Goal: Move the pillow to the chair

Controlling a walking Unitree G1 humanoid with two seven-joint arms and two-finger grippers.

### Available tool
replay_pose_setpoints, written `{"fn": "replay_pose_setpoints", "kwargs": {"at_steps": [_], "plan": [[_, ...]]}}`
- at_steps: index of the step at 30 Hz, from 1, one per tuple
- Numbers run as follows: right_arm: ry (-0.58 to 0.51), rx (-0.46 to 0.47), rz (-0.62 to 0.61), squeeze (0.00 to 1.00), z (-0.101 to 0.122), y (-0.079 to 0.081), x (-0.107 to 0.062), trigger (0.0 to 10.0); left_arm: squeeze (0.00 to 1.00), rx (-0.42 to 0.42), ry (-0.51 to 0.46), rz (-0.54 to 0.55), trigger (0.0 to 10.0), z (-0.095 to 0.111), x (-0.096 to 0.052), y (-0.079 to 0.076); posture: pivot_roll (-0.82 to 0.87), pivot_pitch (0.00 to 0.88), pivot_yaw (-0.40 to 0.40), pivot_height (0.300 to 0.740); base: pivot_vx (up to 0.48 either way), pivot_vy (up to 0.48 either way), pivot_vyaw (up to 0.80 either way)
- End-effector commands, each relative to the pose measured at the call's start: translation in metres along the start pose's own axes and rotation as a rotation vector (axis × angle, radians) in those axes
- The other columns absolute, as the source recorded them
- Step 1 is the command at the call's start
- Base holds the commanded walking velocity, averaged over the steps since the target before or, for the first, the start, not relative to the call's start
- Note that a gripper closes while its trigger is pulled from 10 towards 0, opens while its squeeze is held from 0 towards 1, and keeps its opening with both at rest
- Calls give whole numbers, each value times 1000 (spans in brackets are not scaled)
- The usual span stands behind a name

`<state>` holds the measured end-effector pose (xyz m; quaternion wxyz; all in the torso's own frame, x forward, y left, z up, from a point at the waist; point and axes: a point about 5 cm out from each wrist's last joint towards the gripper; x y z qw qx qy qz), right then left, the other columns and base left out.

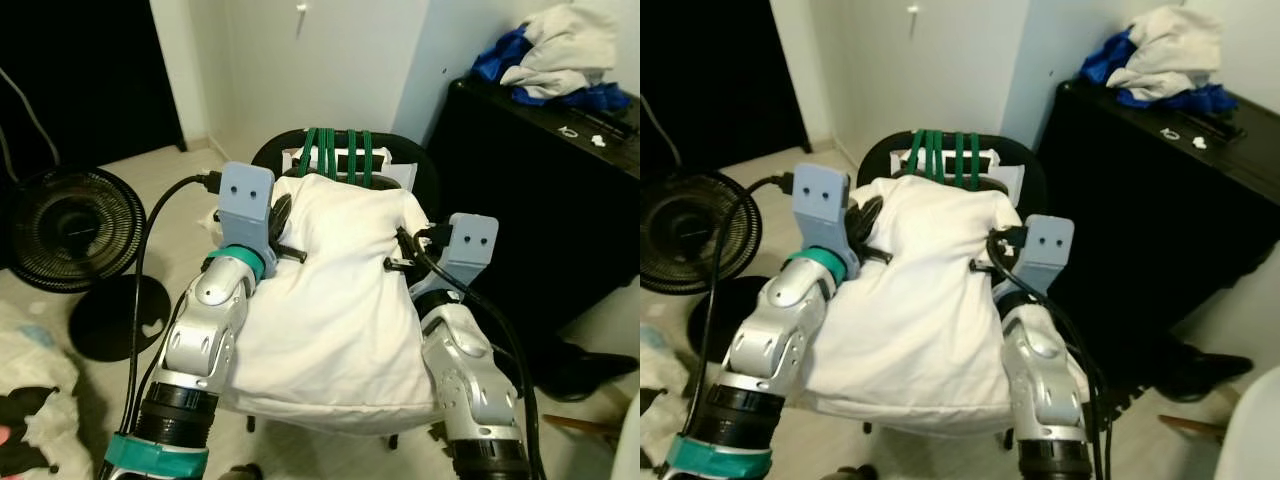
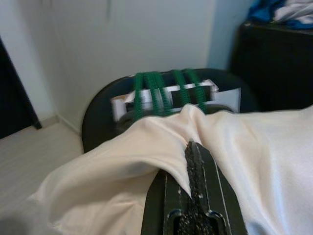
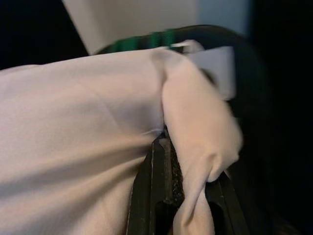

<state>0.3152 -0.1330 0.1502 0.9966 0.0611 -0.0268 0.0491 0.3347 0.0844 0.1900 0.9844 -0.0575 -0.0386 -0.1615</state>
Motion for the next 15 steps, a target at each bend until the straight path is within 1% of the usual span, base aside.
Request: {"fn": "replay_pose_setpoints", "kwargs": {"at_steps": [1,4,7,10,15], "plan": [[-48,0,45,0,10,11,1,10000,0,0,-19,-78,10000,4,3,-17,-51,0,53,740,0,0,0],[-44,-4,47,0,9,11,1,10000,0,0,-17,-78,10000,3,3,-17,-51,0,53,740,0,0,0],[-27,-8,48,0,6,12,1,10000,0,16,-9,-82,10000,0,3,-17,-51,0,53,740,0,0,0],[-21,-15,38,0,4,10,1,10000,0,60,7,-85,10000,-5,3,-14,-54,5,61,740,0,0,0],[-15,-9,24,0,3,7,1,10000,0,78,27,-69,10000,-11,3,-9,-57,10,60,740,0,0,0]]}}
Point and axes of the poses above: a point about 5 cm out from each wrist's last joint towards the gripper, its own x axis pointing out of the wrist towards the gripper, its own z axis along the axis of the wrist's last joint, y = z × x, and after that the axes turned 6 degrees about -x, right-handed
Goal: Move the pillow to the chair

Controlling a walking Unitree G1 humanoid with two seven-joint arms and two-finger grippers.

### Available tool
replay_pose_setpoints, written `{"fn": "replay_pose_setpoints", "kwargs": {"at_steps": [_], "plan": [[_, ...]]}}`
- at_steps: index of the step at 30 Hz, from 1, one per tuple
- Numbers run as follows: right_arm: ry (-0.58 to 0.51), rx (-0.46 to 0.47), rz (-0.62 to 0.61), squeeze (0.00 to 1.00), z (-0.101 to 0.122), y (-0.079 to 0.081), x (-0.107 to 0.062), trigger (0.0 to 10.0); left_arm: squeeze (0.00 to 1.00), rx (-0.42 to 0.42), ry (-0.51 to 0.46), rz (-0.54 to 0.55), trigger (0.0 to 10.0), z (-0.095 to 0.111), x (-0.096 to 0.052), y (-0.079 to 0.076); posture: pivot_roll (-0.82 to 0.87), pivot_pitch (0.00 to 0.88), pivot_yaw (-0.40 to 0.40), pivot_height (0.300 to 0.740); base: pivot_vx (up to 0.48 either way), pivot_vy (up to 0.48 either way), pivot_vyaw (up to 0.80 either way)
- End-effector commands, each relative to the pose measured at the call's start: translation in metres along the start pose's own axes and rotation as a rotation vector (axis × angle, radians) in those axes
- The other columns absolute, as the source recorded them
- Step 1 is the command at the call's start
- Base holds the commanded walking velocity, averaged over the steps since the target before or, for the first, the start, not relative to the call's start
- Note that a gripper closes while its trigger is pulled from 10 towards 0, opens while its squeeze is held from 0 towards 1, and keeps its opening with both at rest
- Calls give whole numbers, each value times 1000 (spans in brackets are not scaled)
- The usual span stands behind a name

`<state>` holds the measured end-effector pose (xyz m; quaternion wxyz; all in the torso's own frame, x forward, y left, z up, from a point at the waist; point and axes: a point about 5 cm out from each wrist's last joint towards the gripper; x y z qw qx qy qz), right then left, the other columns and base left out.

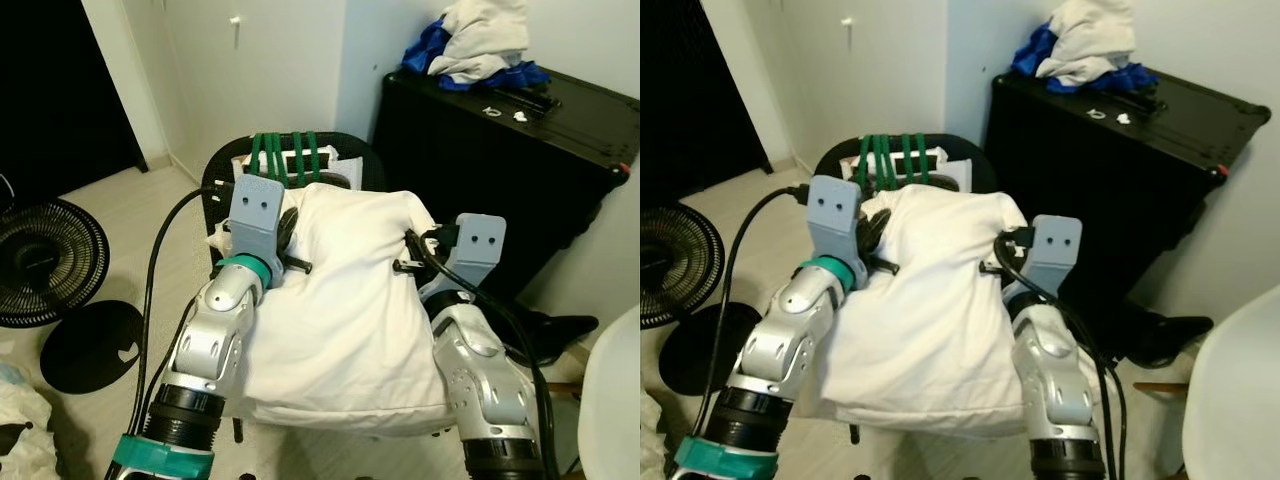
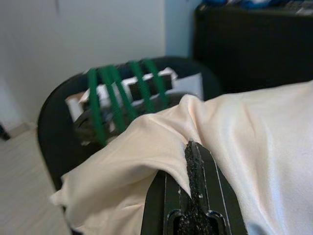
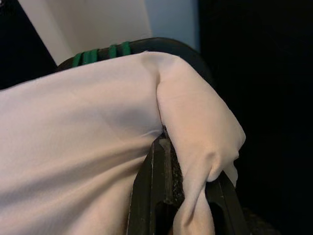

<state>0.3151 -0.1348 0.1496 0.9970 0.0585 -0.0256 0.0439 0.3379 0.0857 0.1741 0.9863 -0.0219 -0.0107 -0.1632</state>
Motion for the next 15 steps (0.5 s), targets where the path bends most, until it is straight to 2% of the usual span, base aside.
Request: {"fn": "replay_pose_setpoints", "kwargs": {"at_steps": [1,6,12,13,15], "plan": [[-15,-3,32,0,3,8,1,10000,0,24,-39,-65,10000,5,1,-12,-56,13,58,740,0,0,0],[-5,-25,27,0,0,4,-1,10000,0,84,-37,-97,10000,3,3,-21,-60,18,53,740,0,0,0],[-11,-26,15,0,1,1,-1,10000,0,62,-30,-77,10000,0,3,-19,-60,18,53,740,0,0,0],[-22,-19,8,0,3,1,1,10000,0,30,-38,-63,10000,0,3,-17,-78,21,76,740,0,0,0],[-24,-16,6,0,4,1,1,10000,0,21,-43,-58,10000,0,3,-16,-76,22,77,740,0,0,0]]}}
Point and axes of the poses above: a point about 5 cm out from each wrist's last joint towards the gripper, its own x axis pointing out of the wrist towards the gripper, its own z axis along the axis of the wrist's last joint, y = z × x, and after that the axes turned 6 degrees about -x, right-handed
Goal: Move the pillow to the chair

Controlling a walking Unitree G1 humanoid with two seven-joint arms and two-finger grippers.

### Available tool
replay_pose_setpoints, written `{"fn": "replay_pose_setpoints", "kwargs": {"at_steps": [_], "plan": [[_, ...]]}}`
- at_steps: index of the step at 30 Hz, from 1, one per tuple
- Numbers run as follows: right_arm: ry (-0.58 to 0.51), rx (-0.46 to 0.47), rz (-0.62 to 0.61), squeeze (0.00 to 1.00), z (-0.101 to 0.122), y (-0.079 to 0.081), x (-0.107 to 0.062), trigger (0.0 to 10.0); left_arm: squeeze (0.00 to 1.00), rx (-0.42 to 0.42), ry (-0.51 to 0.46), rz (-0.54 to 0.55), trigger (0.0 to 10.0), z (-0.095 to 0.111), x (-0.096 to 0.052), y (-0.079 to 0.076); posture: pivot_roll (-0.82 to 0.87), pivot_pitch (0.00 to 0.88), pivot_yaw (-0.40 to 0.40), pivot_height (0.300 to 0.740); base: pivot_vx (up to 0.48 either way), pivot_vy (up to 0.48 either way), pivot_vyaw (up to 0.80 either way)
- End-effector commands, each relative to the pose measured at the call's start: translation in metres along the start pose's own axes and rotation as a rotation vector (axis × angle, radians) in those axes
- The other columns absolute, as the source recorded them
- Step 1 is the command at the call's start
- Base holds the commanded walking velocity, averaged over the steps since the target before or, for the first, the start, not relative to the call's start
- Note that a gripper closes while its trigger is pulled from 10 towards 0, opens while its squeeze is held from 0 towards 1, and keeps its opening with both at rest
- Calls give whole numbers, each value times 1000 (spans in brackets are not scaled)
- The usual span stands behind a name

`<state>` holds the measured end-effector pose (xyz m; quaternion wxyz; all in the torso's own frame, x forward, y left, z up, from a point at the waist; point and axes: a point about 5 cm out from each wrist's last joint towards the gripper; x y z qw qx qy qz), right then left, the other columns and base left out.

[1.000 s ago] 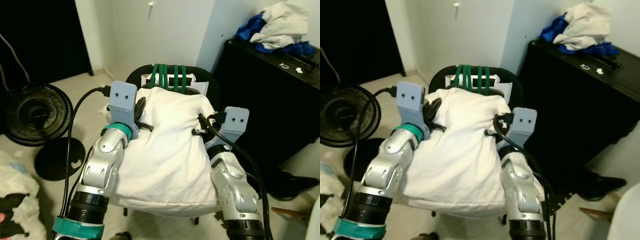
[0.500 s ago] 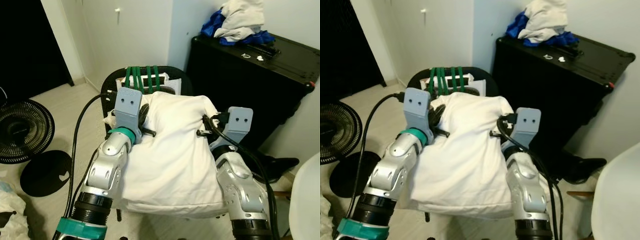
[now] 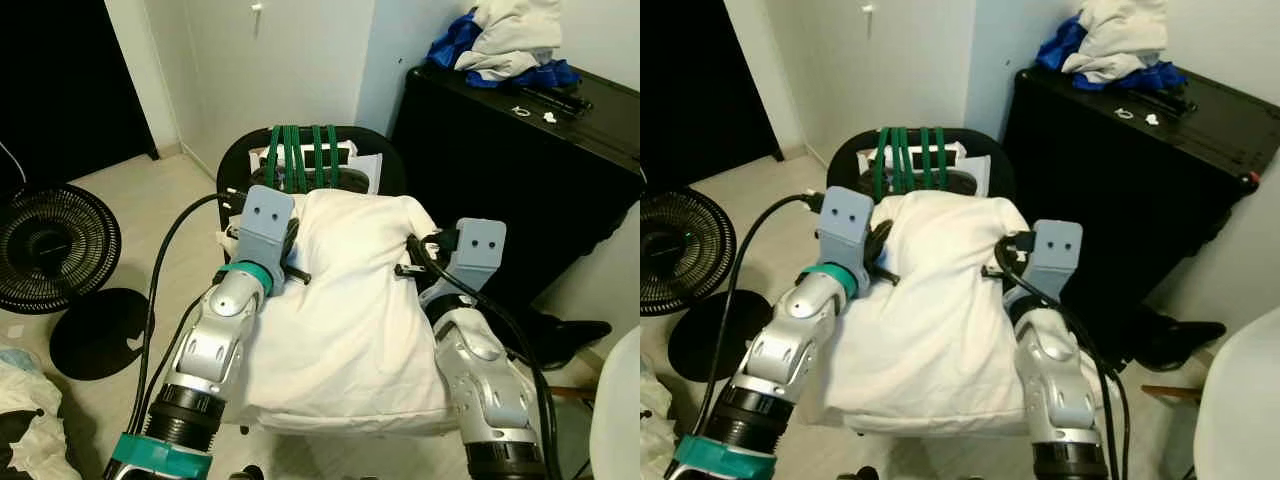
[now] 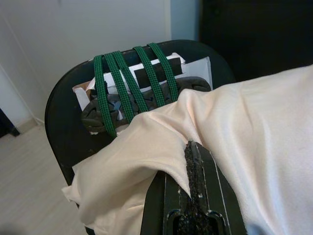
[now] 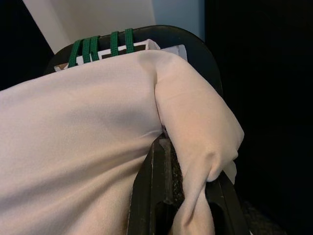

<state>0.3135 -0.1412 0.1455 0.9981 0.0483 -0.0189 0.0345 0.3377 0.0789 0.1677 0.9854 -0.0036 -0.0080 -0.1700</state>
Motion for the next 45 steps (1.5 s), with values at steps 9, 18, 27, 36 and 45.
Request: {"fn": "replay_pose_setpoints", "kwargs": {"at_steps": [9,18,27,36,45], "plan": [[-46,35,31,0,8,13,6,10000,0,11,-54,-47,10000,8,4,-9,-52,20,80,726,0,0,0],[-37,39,44,0,6,14,6,10000,0,15,-53,-34,10000,5,2,-8,-44,26,66,692,0,0,0],[-25,33,58,0,3,15,5,10000,0,11,-44,-12,10000,0,-1,-7,-45,32,47,658,0,0,0],[-10,20,59,0,0,15,6,10000,0,12,-46,1,10000,-1,-2,-6,-36,23,31,639,0,0,0],[4,17,42,0,-4,13,2,10000,0,15,-49,-14,10000,-1,-3,-9,-43,13,43,639,0,0,0]]}}
Point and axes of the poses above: a point about 5 cm out from each wrist's last joint towards the gripper, its own x axis pointing out of the wrist towards the gripper, its own z axis along the axis of the wrist's last joint, y = z × x, and after that the axes turned 6 degrees about -x, right-handed
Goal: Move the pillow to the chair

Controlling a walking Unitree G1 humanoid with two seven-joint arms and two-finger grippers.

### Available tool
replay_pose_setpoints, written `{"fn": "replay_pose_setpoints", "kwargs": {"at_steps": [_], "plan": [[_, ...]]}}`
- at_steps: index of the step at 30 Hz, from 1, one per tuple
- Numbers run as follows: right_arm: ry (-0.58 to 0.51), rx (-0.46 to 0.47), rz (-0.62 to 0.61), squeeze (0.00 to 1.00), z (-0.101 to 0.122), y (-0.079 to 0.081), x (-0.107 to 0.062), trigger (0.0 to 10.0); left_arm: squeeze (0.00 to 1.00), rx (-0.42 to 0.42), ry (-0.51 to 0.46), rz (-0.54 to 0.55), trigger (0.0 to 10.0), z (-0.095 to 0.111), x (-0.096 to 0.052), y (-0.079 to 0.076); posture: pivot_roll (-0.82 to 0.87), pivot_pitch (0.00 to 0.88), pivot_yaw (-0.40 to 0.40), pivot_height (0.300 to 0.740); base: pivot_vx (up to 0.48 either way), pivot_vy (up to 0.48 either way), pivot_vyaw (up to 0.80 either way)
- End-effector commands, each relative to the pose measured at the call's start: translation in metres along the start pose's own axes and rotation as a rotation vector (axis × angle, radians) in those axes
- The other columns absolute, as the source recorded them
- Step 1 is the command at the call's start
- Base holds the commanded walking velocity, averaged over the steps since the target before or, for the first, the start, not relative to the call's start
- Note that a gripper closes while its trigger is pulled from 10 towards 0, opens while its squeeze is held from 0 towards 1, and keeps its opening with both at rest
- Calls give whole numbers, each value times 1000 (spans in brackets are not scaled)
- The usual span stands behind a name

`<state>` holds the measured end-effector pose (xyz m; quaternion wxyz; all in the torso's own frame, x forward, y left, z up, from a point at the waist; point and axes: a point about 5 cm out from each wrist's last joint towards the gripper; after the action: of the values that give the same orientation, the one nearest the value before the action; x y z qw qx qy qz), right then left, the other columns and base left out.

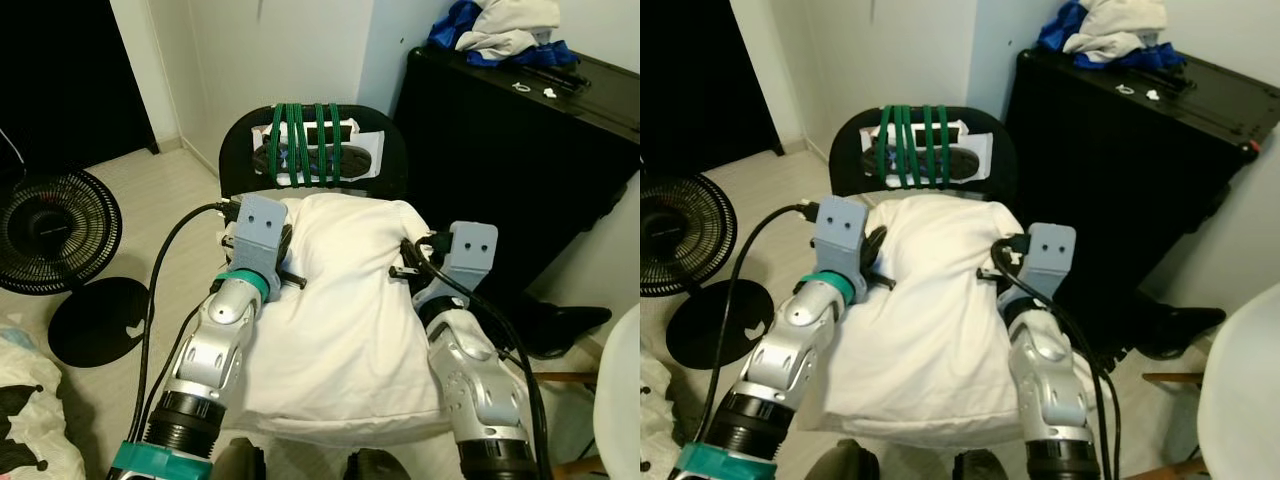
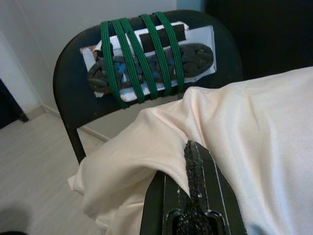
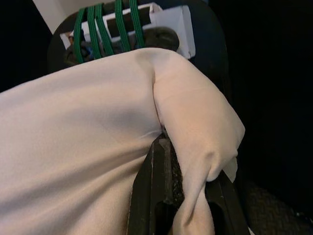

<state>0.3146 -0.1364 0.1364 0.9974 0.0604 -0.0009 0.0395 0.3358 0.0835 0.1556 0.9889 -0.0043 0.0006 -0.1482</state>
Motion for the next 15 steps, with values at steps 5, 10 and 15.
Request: {"fn": "replay_pose_setpoints", "kwargs": {"at_steps": [5,10,15], "plan": [[-27,-4,19,0,3,6,-2,10000,0,22,-65,-79,10000,11,1,-17,-47,13,58,639,0,0,0],[-25,1,7,0,2,5,-4,10000,0,26,-63,-94,10000,11,1,-19,-47,12,65,639,0,0,0],[-24,5,-1,0,1,4,-5,10000,0,28,-65,-99,10000,11,1,-19,-45,11,68,639,0,0,0]]}}
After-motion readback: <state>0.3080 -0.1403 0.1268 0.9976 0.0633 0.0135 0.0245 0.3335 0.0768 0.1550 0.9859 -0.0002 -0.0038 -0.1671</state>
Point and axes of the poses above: a point about 5 cm out from each wrist's last joint towards the gripper, its own x axis pointing out of the wrist towards the gripper, its own z axis along the axis of the wrist's last joint, y = z × x, and after that the axes turned 6 degrees about -x, right-handed
